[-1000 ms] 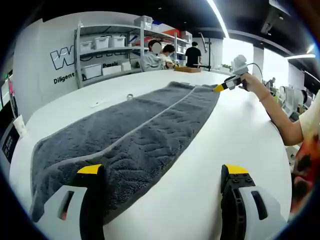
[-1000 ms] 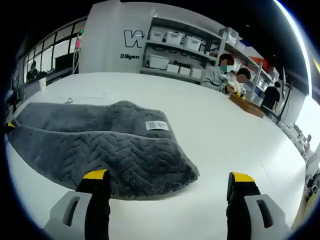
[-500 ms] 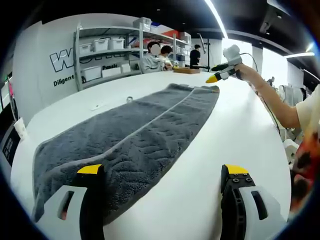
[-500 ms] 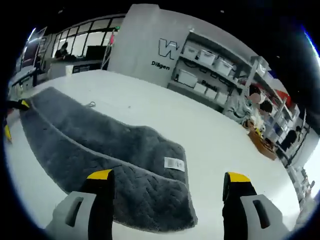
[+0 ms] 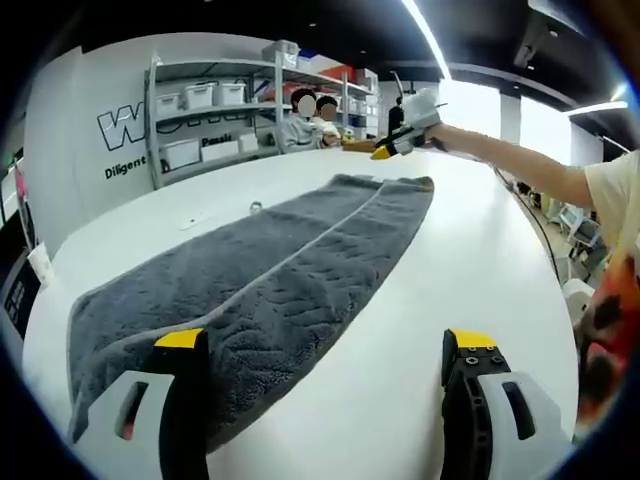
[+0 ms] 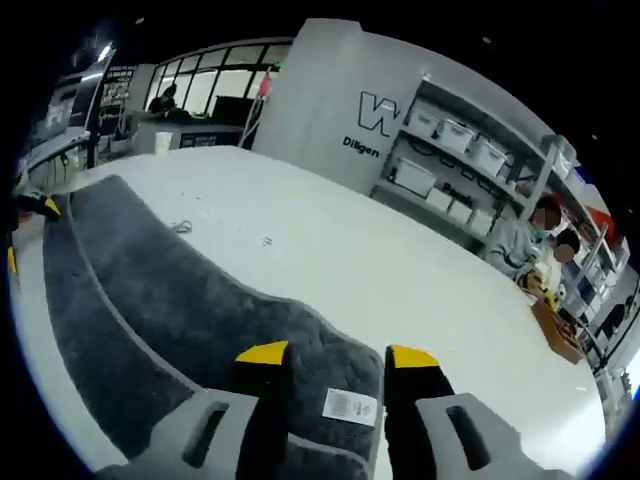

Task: Open the folded towel by lifting each exposed corner and separating the folded layers until the towel lies flat within the target outline without major curled edges

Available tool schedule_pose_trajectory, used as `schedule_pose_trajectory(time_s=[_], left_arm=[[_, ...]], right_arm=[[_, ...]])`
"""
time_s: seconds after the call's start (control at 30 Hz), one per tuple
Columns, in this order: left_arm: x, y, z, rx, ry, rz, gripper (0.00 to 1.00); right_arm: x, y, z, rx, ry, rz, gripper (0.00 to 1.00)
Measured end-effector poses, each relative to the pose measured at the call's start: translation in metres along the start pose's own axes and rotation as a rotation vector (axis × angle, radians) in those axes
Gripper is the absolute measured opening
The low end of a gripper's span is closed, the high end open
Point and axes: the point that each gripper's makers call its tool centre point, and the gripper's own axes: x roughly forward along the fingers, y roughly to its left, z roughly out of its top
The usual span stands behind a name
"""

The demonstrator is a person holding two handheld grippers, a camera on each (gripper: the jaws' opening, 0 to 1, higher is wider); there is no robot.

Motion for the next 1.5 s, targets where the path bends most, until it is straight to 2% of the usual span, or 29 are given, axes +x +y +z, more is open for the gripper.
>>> schedule_pose_trajectory(time_s=[0.07,0.17,0.23,0.33,0.4,0.57,0.77,0.9,1.07,1.27,1.33,1.43,1.5], left_arm=[[-0.001,-0.001,0.001,0.000,-0.004,-0.001,0.95],[-0.001,-0.001,0.002,-0.004,-0.010,-0.003,0.95],[-0.001,-0.002,0.002,-0.003,-0.011,-0.005,0.95],[-0.002,-0.002,0.003,-0.001,-0.015,-0.007,0.95],[-0.002,-0.001,0.004,-0.001,-0.017,-0.006,0.95],[-0.002,-0.002,0.005,-0.001,-0.018,-0.009,0.95],[-0.001,-0.003,0.004,0.001,-0.016,-0.010,0.95],[-0.002,-0.002,0.004,0.000,-0.016,-0.008,0.95],[-0.001,-0.003,0.004,0.001,-0.014,-0.009,0.95],[-0.002,-0.001,0.005,0.002,-0.015,-0.006,0.95],[-0.002,-0.001,0.005,0.003,-0.018,-0.005,0.95],[-0.003,-0.001,0.006,0.004,-0.020,-0.005,0.95],[-0.003,-0.001,0.005,0.002,-0.018,-0.005,0.95]], right_arm=[[0.010,-0.010,-0.006,-0.017,0.036,-0.033,0.13],[0.020,-0.013,-0.013,0.000,0.064,-0.032,0.11],[0.028,-0.013,-0.018,0.050,0.087,-0.021,0.12],[0.037,-0.015,-0.025,0.049,0.113,-0.040,0.13],[0.043,-0.017,-0.034,0.044,0.152,-0.055,0.14],[0.050,-0.016,-0.039,0.116,0.151,-0.055,0.13],[0.052,-0.008,-0.049,0.122,0.156,-0.029,0.15],[0.055,-0.008,-0.060,0.147,0.172,-0.023,0.12],[0.057,-0.008,-0.058,0.211,0.142,-0.015,0.09],[0.056,-0.019,-0.063,0.227,0.145,-0.041,0.12],[0.056,-0.018,-0.063,0.260,0.135,-0.032,0.13],[0.055,-0.022,-0.065,0.300,0.127,-0.041,0.17],[0.057,-0.036,-0.069,0.318,0.129,-0.070,0.24]])
